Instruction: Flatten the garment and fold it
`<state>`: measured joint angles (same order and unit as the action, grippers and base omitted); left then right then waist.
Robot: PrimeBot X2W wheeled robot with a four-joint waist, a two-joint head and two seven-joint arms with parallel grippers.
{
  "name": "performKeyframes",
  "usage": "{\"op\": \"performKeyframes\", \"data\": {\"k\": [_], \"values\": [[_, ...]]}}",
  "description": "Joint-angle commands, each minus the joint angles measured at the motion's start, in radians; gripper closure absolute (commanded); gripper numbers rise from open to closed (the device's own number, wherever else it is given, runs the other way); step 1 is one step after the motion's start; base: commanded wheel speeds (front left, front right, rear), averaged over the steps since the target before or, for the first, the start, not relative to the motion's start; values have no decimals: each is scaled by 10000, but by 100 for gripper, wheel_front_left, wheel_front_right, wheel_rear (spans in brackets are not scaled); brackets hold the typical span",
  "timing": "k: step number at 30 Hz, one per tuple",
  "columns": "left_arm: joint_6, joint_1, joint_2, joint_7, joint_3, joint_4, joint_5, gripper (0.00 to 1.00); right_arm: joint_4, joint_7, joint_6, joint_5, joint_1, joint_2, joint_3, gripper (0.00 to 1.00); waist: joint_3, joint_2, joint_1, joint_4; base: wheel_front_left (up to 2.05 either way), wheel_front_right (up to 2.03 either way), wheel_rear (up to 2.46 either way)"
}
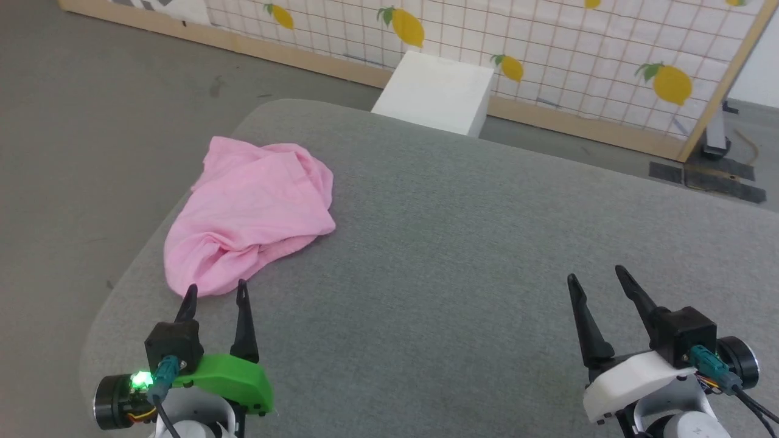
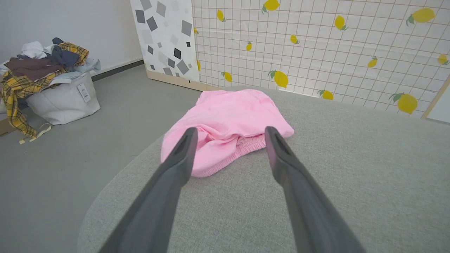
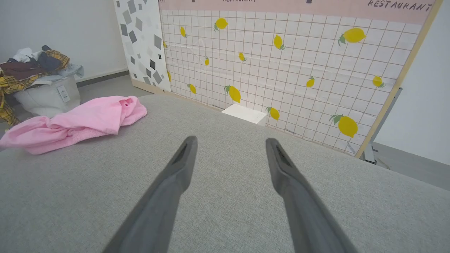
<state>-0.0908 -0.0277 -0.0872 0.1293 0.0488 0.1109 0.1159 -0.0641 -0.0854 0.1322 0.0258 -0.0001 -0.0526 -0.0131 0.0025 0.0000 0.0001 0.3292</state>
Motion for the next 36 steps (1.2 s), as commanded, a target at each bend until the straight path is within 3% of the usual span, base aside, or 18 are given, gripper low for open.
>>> {"op": "performKeyframes", "data": {"k": [1, 36], "values": [[-92, -233, -72, 125, 26, 54, 146, 0, -62, -96, -8, 65, -165, 12, -21, 0, -16, 0, -1, 133, 0, 0, 0], [-740, -279, -431, 791, 415, 464, 986, 0, -441, -531, -12, 230, -350, 20, -175, 0, 42, 0, -1, 1877, 0, 0, 0]]}}
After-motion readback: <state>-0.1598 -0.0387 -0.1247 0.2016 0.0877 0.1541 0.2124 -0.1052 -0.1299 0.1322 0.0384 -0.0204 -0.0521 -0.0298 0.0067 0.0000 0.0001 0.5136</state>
